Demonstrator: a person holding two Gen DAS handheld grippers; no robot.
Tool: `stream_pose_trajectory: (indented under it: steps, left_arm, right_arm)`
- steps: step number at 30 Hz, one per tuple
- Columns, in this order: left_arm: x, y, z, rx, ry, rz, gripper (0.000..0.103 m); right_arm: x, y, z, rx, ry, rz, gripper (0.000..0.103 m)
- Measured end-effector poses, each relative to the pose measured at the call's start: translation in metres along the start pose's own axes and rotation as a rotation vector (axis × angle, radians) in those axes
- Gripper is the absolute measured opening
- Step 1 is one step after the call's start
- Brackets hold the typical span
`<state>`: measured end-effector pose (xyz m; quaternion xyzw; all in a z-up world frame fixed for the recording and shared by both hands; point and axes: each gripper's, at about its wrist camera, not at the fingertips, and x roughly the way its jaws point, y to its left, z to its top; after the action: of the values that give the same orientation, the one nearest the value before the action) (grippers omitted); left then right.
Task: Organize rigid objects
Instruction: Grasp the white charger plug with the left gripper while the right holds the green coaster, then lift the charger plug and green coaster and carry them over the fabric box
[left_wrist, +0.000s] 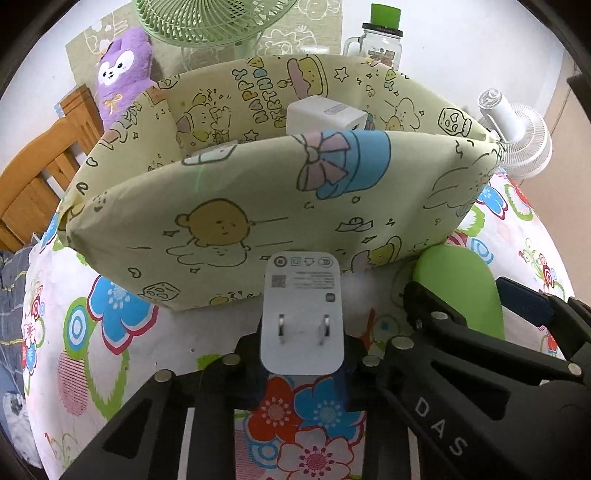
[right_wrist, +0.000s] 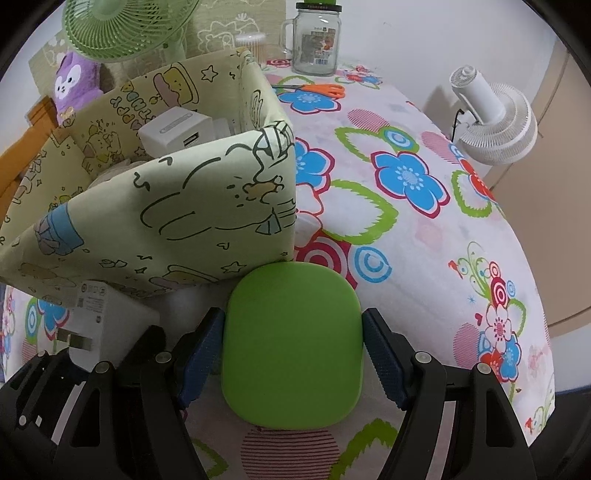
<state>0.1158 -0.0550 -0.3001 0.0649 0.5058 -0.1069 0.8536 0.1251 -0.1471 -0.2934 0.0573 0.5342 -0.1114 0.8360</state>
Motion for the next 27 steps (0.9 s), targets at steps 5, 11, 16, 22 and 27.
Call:
stream_pose_trajectory:
  steps: [5, 11, 16, 22, 27]
  left_arm:
    - [-0.009, -0.001, 0.000, 0.012, 0.058, 0.026, 0.027]
    - [-0.027, 0.001, -0.007, -0.007, 0.053, 0.030, 0.027]
    - [-0.047, 0.001, -0.011, -0.028, 0.029, 0.033, 0.027]
    - [-0.069, 0.003, -0.007, -0.053, -0.001, 0.032, 0.027]
    - [-0.090, 0.003, -0.003, -0.070, -0.030, 0.031, 0.027]
  right_arm:
    - [-0.008, -0.001, -0.004, 0.005, 0.011, 0.016, 0.077]
    - [-0.025, 0.000, -0.009, -0.006, -0.005, 0.025, 0.077]
    - [-0.044, -0.002, -0.010, -0.009, -0.032, 0.036, 0.077]
    - [-0.073, -0.003, -0.009, -0.024, -0.074, 0.044, 0.077]
    - [-0.097, -0.004, -0.005, -0.027, -0.115, 0.050, 0.077]
